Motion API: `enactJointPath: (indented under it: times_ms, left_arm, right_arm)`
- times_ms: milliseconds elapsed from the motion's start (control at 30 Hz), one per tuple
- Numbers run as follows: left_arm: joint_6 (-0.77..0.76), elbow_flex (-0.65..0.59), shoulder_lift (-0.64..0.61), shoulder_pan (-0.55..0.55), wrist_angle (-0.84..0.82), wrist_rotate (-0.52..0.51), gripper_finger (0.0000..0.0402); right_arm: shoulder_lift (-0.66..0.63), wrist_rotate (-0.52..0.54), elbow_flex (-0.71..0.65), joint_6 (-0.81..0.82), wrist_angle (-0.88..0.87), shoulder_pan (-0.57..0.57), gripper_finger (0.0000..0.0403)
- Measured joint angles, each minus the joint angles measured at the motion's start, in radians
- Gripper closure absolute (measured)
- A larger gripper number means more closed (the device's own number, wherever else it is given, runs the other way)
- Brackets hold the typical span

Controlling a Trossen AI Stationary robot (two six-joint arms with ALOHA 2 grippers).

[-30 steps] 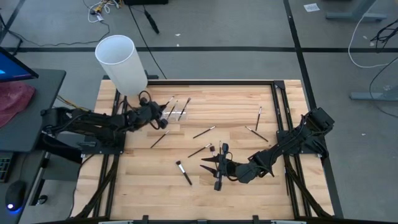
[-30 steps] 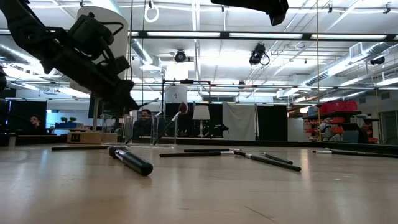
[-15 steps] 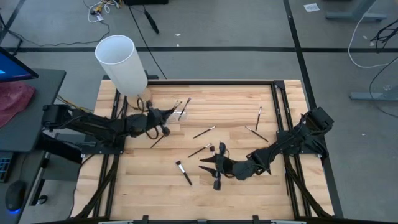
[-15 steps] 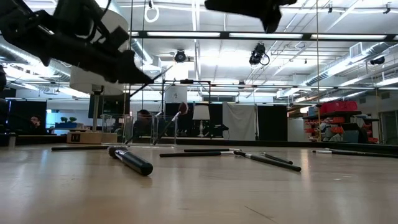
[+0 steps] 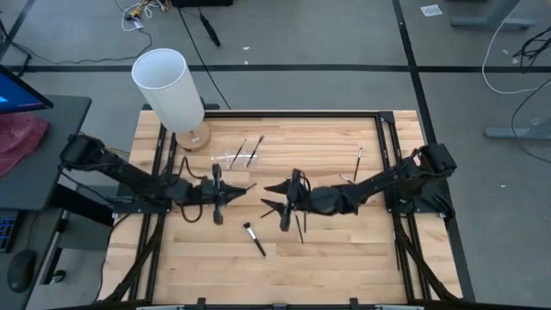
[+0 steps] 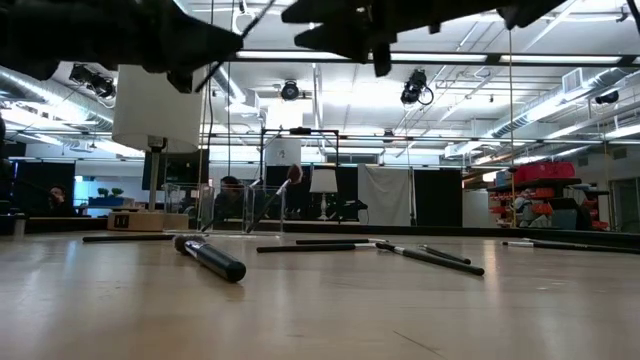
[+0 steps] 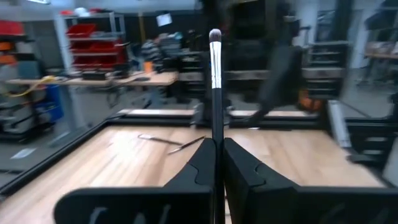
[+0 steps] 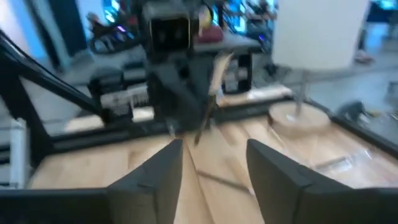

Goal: Put items in baskets/containers
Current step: Put the eyeshadow brush into the transparent organizer

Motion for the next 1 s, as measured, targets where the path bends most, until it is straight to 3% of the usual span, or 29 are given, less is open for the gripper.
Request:
enactJointPath:
  times_ms: [200,433,633,833,1000]
  left_arm:
    - [0.016,0.033,0.012,-0.052,0.009,-0.008,0.0391]
    - [0.037,0.084,0.074,-0.053,0.006,-0.007,0.0391]
    - [0.037,0.113,0.113,-0.052,0.007,-0.011,0.0390]
    - [0.035,0.116,0.114,-0.052,0.007,-0.018,0.0388]
    - [0.022,0.116,0.114,-0.051,0.005,-0.025,0.0378]
  right_arm:
    - [0.008,-0.141,0.000,-0.061,0.138,-0.036,0.0204]
    - [0.007,-0.226,0.000,-0.119,0.196,-0.043,0.0228]
    - [0.008,-0.230,0.000,-0.127,0.190,-0.042,0.0283]
    - [0.008,-0.228,0.000,-0.145,0.183,-0.042,0.0379]
    - [0.008,-0.208,0.000,-0.161,0.185,-0.032,0.0389]
